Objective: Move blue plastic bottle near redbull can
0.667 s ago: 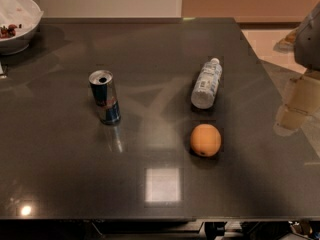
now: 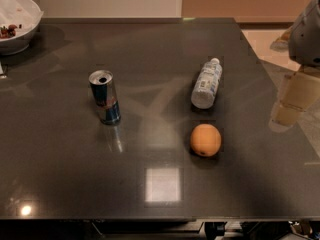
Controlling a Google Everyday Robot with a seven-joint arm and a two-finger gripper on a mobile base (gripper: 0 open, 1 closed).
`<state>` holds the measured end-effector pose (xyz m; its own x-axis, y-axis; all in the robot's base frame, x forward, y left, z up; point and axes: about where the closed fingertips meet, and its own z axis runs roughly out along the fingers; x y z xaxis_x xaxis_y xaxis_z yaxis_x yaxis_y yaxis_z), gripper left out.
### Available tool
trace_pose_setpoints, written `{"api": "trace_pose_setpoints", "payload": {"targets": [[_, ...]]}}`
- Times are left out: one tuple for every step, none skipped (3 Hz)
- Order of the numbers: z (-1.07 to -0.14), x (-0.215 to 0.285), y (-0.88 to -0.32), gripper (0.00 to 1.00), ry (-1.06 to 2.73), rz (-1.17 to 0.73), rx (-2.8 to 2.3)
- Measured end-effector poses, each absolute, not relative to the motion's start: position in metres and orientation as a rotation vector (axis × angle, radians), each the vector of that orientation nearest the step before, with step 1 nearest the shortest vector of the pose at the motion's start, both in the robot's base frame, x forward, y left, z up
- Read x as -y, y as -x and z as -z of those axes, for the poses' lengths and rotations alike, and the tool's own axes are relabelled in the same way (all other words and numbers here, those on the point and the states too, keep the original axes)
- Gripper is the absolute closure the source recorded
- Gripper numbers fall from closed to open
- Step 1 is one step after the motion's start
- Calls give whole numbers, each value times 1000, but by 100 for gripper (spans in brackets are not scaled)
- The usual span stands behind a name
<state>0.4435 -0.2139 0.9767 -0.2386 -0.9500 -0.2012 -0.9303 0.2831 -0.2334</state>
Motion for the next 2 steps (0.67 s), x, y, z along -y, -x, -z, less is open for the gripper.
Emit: {"api": "trace_pose_setpoints", "payload": {"targets": [[-963,199,-469,0,1704,69,-2343],[-944,180,-502,0,1626,51,-2460]]}}
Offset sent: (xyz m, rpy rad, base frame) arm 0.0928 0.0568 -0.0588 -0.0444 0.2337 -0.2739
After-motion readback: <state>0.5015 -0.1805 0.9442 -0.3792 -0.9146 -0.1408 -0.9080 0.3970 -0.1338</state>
